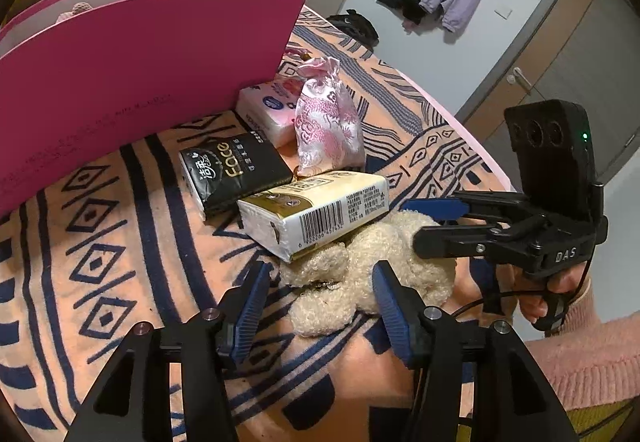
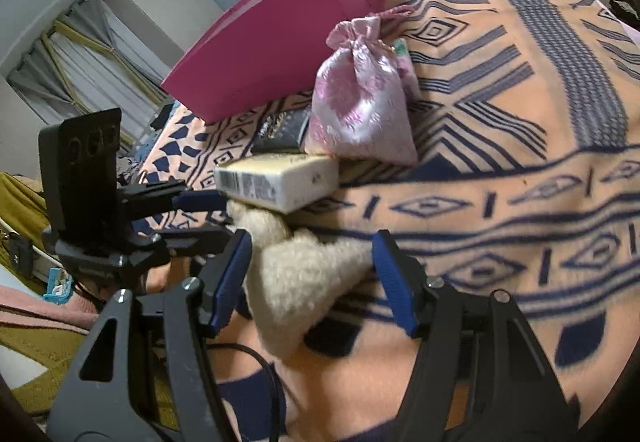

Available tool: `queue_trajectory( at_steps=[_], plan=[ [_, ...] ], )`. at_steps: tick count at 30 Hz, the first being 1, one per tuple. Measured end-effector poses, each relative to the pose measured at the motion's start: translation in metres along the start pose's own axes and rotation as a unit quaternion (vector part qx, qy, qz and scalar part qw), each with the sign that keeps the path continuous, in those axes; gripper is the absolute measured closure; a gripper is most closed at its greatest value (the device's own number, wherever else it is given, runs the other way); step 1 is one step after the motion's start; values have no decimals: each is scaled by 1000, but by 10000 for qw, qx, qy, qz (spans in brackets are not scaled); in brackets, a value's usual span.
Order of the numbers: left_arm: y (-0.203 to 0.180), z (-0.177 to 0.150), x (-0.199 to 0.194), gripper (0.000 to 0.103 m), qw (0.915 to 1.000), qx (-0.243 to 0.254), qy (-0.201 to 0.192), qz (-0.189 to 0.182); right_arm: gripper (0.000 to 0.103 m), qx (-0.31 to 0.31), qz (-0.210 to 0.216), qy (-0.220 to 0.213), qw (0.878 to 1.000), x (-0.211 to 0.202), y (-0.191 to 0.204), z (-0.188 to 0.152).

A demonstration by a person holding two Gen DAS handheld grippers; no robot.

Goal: Organize objects
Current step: 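Lower both grippers onto the cream fluffy plush and close them, then lift the cream plush with both grippers and carry it over the magenta box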

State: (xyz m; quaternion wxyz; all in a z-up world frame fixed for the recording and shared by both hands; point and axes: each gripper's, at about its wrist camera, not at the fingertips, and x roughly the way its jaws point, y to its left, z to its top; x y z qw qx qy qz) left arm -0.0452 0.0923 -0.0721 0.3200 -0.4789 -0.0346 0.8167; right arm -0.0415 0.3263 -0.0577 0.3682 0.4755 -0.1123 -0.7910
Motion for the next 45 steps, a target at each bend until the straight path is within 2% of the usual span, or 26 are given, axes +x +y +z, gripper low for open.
queue_trajectory(
  at_steps=[6, 9, 18, 25, 32, 40, 45],
  plan=[
    [-5, -3, 5, 48, 9997, 78, 78, -206, 38, -8, -2, 64, 10000, 2, 2, -9],
    [-11, -5, 5, 48, 9996, 155, 110, -187, 47, -20, -63, -23, 10000, 6, 3, -5],
    [-24, -11, -6, 48, 9989, 283, 102, -365, 52, -286, -34, -193, 9994, -6, 14, -6],
    [-35, -6, -32, 48, 9981, 440, -244, -346, 52, -547, -28, -472, 9974, -23, 25, 4],
    [-31, 8, -65, 48, 9967, 386, -708, -112, 52, -965, 119, -665, 9930, -28, 46, 21],
    [-15, 34, -93, 48, 9932, 320, -1108, 149, 52, -1462, 217, -893, 9850, -28, 74, 57],
    [-5, 62, -101, 48, 9902, 353, -1293, 399, 52, -1643, 227, -1035, 9807, -26, 82, 88]
  ],
)
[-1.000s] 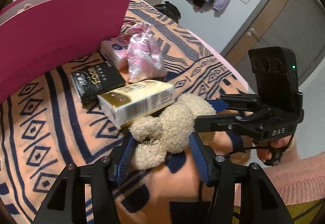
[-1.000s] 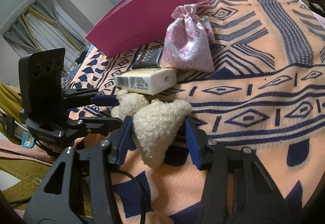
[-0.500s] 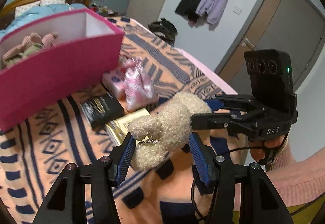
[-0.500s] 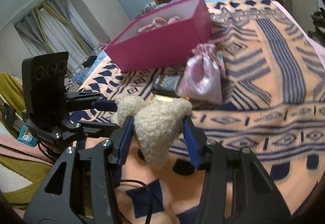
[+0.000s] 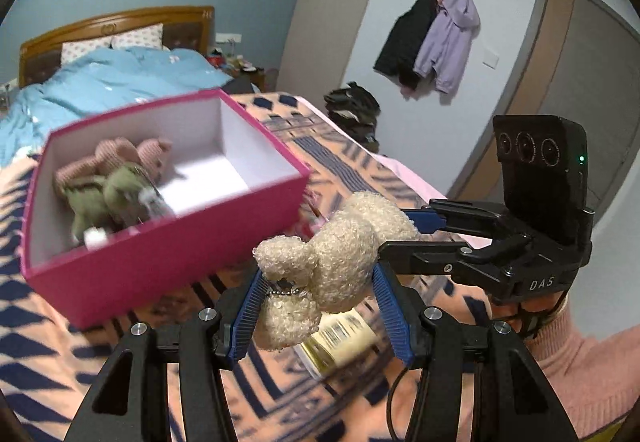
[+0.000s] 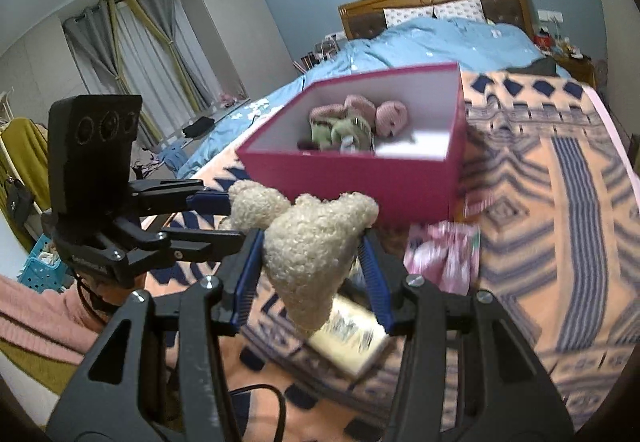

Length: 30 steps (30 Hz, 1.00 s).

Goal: Organize objects
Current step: 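Lift the cream plush with both grippers and carry it over the magenta box, then lower the cream plush into the magenta box and open both grippers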

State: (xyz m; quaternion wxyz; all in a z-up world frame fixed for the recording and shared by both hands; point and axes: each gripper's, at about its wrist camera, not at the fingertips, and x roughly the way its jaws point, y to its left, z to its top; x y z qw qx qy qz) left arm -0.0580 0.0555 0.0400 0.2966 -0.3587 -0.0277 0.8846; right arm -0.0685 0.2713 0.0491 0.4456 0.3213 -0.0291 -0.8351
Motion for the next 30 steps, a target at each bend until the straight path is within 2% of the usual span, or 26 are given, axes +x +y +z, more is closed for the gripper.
queue_trajectory(
  at_steps=[9, 15, 22, 30],
  plan=[
    [36, 52, 6, 48, 9994, -255, -193, 144, 52, -139, -11, -205, 9997, 22, -22, 59],
    [63, 79, 24, 48, 9985, -432, -146, 310, 52, -33, -59, -84, 9999, 51, -47, 91],
    [86, 96, 58, 48, 9964, -471, -11, 706, 55, 135, -222, 135, 9996, 87, -76, 109],
    [116, 103, 98, 48, 9934, -734, 371, 801, 54, 303, -474, 566, 9968, 123, -104, 119]
  ],
)
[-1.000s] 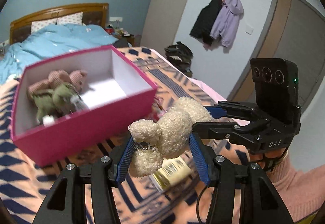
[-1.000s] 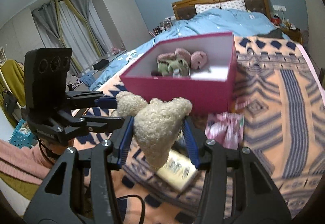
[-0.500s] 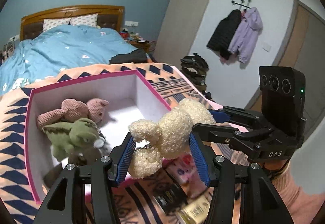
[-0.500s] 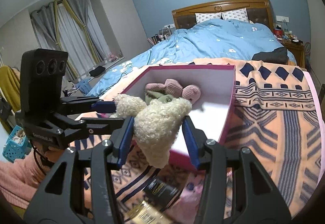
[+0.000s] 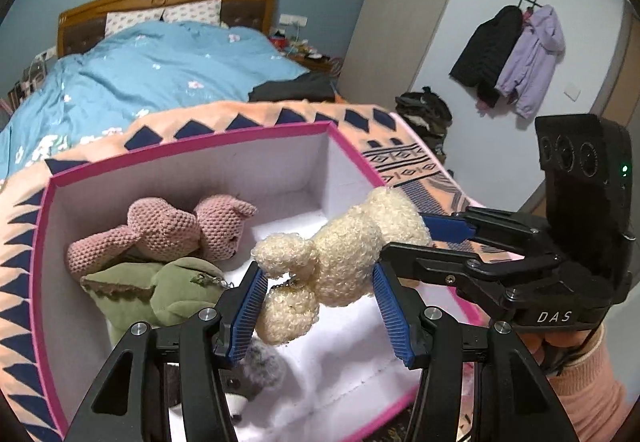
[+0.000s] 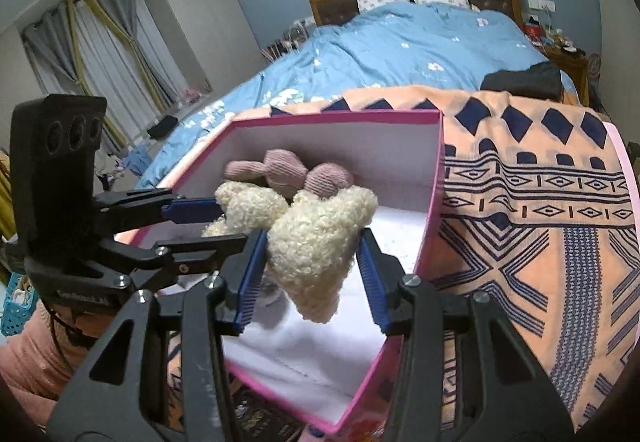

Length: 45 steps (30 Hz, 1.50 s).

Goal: Organize objects
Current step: 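Lower the cream plush into the magenta box and open both grippers, then move both grippers out of the box to the pink satin drawstring pouch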

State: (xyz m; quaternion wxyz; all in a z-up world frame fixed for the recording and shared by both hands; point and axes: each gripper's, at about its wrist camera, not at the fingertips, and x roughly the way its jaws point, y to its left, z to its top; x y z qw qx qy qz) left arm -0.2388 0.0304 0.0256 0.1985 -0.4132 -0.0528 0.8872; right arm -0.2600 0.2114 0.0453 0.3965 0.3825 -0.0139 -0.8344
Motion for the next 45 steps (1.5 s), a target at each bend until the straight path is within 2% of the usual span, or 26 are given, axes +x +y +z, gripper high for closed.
queue_trajectory(
  at_steps=[8, 13, 17, 21, 23, 29, 33, 36, 39, 41, 45],
  plan=[
    [16, 2, 32, 48, 9982, -307, 499, 88, 53, -256, -537, 150, 9981, 15, 1, 12],
    [18, 3, 35, 48, 9981, -332, 506, 105, 50, -344, -807, 207, 9959, 21, -2, 15],
    [18, 2, 32, 47, 9984, -335, 448, 101, 50, -315, -765, 158, 9964, 18, -5, 11],
    [15, -2, 26, 46, 9990, -262, 339, 132, 50, -399, -707, 90, 9967, 11, 2, 2],
    [13, -5, 18, 46, 9994, -233, 214, 128, 50, -390, -546, 27, 9977, 2, 5, -3],
    [-8, -17, -23, 40, 9993, 71, -362, 59, 49, -340, -93, -343, 9988, -40, 14, -22],
    [-28, -30, -53, 35, 9967, 373, -711, -110, 42, -306, 99, -529, 9981, -70, 21, -43],
    [-49, -46, -74, 32, 9928, 670, -955, -261, 42, -254, 118, -553, 9981, -85, 23, -64],
    [-65, -62, -84, 30, 9902, 854, -1027, -397, 42, -203, 1, -466, 9987, -90, 22, -88],
    [-74, -73, -84, 30, 9894, 948, -977, -504, 42, -192, -209, -336, 9990, -89, 22, -105],
    [-90, -97, -74, 30, 9894, 1104, -812, -479, 42, -44, -315, -108, 9994, -82, 14, -131]
  ],
)
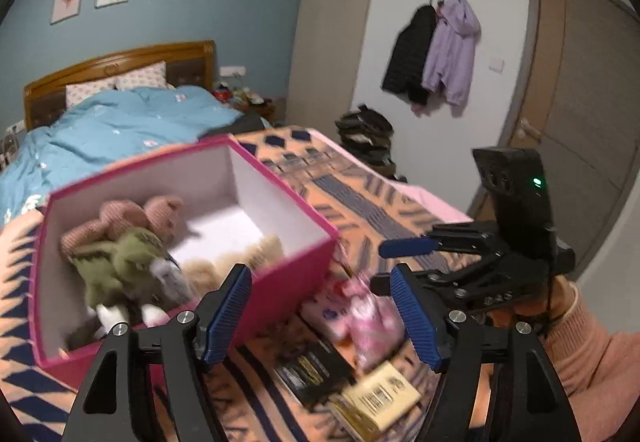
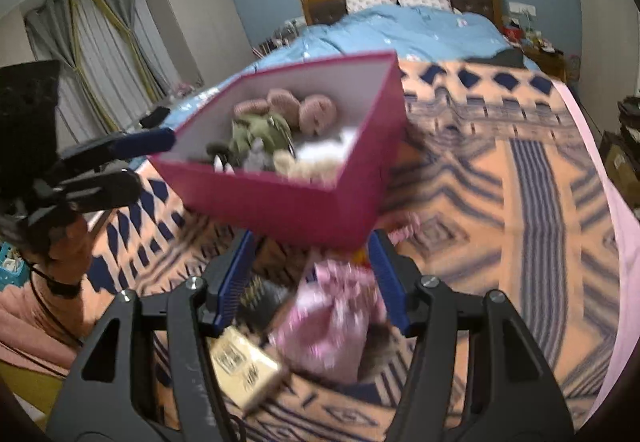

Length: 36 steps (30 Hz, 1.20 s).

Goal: Organize objects
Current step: 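Move both grippers out of the box to the pink satin drawstring pouch, then close both grippers on the pink pouch and lift it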

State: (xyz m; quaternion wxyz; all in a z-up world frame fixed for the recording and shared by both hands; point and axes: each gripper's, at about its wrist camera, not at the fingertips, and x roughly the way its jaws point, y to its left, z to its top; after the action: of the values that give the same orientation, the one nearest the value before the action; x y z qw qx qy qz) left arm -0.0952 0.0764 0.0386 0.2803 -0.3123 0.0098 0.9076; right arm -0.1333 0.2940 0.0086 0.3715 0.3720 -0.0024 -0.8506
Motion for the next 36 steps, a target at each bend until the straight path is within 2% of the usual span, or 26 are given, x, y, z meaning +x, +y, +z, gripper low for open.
queue_trajectory(
  at_steps=[7, 16, 19, 24, 36],
  plan=[
    [-11, -32, 26, 30, 9985, -236, 449, -223, 42, 274, -147, 231, 9992, 19, -14, -24],
    [-21, -49, 49, 32, 9952, -428, 817, -329, 42, 359, -31, 220, 9991, 33, -19, -24],
    [-20, -51, 57, 32, 9936, -521, 922, -381, 46, 394, -11, 220, 9990, 34, -22, -25],
    [-21, -54, 65, 34, 9921, -562, 1035, -444, 61, 426, 38, 230, 9988, 36, -24, -29],
    [-30, -52, 70, 35, 9922, -418, 1084, -463, 66, 400, 63, -151, 9991, 6, -17, -29]
  ],
)
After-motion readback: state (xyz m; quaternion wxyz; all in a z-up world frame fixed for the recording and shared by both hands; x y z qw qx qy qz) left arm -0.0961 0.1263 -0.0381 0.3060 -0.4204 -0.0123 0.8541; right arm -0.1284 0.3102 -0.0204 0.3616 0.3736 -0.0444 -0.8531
